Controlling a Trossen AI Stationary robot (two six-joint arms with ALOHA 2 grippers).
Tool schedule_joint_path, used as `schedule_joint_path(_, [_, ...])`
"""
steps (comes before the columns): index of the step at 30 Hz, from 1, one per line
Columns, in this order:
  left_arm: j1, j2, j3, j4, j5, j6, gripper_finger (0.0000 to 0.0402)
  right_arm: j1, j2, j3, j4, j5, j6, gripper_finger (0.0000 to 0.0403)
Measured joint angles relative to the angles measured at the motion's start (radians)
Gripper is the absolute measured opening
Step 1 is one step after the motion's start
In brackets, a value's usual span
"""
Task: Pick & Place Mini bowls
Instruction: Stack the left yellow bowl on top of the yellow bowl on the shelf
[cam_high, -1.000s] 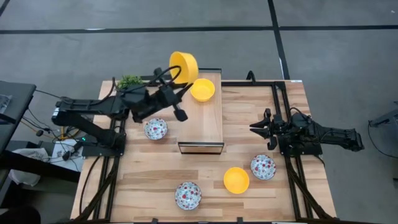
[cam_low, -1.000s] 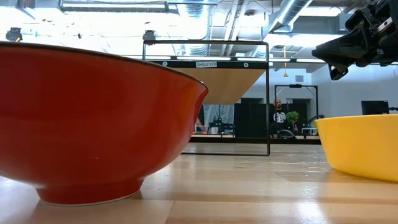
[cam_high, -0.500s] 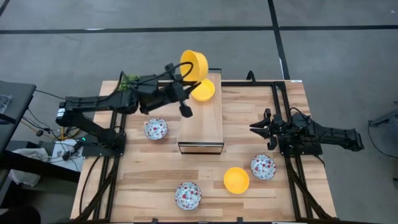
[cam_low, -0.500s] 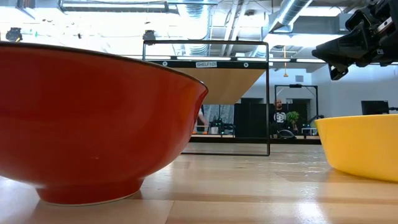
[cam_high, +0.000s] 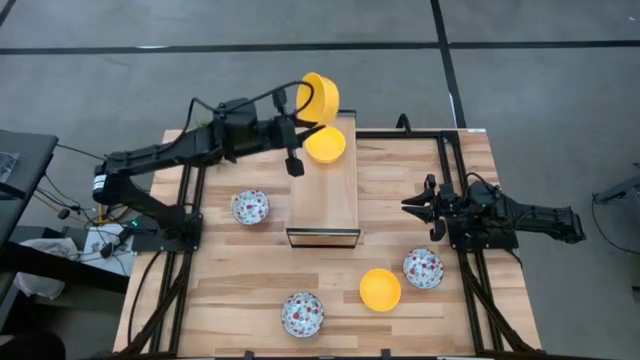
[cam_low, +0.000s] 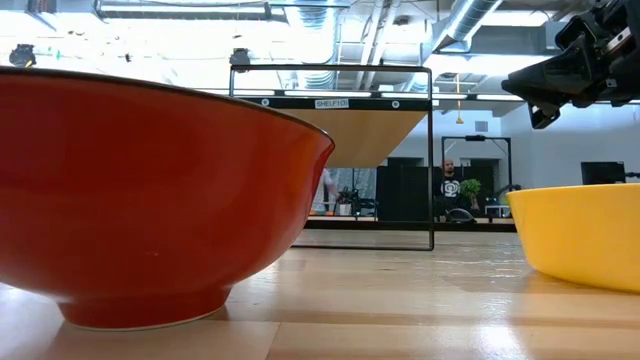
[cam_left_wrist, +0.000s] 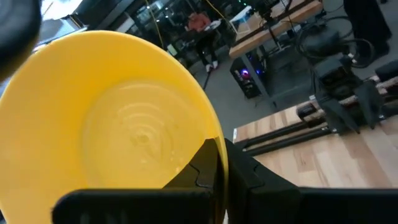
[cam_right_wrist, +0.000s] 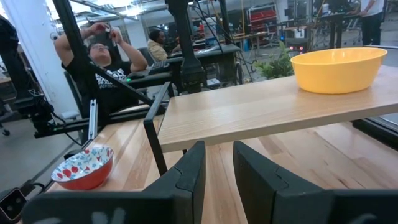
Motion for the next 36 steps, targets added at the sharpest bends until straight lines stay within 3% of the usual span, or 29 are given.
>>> schedule_joint_path(13, [0.12, 0.248, 0.312, -0.385, 0.077, -0.001, 0.0008, 0.0, 0.0, 0.0, 0.0, 0.0, 0.005, 0.0071])
schedule_joint_path(20, [0.172, 0.335, 0.331, -0.49, 0.118, -0.001, 0.0008, 0.0, 0.0, 0.0, 0.0, 0.0, 0.005, 0.0071])
schedule_joint_path(36, [0.174, 0.434, 0.331, -0.62, 0.162, -0.005, 0.0008, 0.0, 0.001, 0.0, -0.002, 0.0, 0.004, 0.0071])
